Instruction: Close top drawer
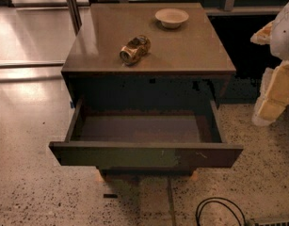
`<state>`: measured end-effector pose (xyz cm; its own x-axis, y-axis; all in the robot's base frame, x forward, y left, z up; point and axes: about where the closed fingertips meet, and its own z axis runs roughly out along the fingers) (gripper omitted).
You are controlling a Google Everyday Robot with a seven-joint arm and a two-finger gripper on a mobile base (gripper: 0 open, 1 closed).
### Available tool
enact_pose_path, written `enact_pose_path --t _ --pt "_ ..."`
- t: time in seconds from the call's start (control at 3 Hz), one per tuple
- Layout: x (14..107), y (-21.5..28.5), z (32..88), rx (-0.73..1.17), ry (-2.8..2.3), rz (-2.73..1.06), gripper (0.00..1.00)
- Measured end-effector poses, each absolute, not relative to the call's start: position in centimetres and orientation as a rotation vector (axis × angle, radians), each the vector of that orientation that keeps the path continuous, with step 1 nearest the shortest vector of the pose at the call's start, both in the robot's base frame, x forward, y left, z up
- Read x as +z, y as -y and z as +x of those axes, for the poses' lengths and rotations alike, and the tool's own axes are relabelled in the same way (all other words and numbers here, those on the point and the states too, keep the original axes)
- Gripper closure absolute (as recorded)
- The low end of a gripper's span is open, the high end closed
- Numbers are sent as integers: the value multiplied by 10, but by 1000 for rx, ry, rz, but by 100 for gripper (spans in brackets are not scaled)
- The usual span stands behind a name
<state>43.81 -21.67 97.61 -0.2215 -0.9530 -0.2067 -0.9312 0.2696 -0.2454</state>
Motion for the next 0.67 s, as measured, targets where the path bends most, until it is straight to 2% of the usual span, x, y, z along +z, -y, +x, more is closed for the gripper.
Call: enact_pose_path --t 0.67 --pt "941 220 426 -59 -2209 -1724 0"
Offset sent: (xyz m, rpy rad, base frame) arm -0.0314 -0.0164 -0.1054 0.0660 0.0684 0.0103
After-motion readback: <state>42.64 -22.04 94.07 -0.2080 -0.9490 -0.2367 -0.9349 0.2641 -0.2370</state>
